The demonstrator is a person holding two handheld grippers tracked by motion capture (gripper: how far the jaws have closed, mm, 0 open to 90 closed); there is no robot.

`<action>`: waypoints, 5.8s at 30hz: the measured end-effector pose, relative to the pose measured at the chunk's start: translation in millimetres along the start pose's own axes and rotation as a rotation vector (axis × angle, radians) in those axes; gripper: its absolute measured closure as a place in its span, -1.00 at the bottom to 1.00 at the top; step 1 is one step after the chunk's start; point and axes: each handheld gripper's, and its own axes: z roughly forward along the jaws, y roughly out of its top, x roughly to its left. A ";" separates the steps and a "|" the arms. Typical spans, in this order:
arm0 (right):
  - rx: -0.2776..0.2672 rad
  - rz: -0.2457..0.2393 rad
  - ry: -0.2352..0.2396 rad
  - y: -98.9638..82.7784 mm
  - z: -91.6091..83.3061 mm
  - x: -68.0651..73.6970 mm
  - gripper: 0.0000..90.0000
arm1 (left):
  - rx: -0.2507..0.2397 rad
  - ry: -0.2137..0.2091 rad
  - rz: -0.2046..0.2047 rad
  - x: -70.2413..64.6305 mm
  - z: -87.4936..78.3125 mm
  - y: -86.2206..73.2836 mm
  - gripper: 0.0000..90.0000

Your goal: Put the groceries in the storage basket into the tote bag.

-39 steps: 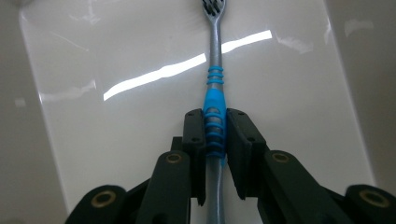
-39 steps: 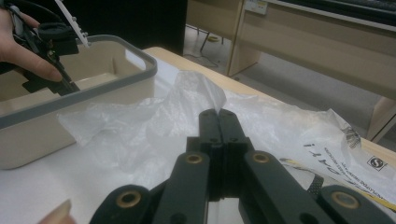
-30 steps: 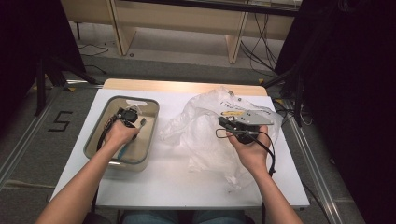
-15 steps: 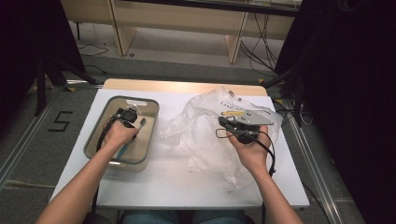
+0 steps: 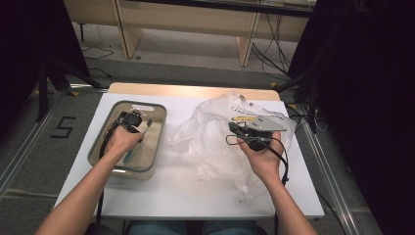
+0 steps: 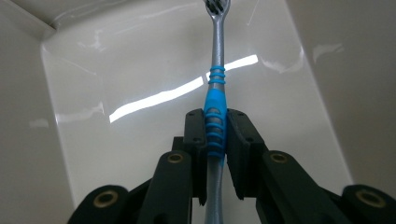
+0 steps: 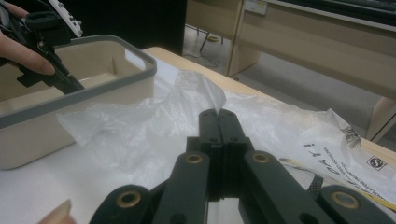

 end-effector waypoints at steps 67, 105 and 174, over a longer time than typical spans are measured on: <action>0.006 0.000 0.005 -1.0 1.5 1.2 1.00 | -0.403 -0.049 -0.003 -6.2 -56.3 -8.6 0.75; 0.006 0.000 0.007 -1.0 1.3 1.5 1.00 | -0.438 -0.087 0.064 -35.6 -86.2 -3.7 0.74; 0.006 0.003 0.008 -0.6 0.6 1.4 1.00 | -0.485 -0.209 0.185 -91.9 -119.5 -6.8 0.74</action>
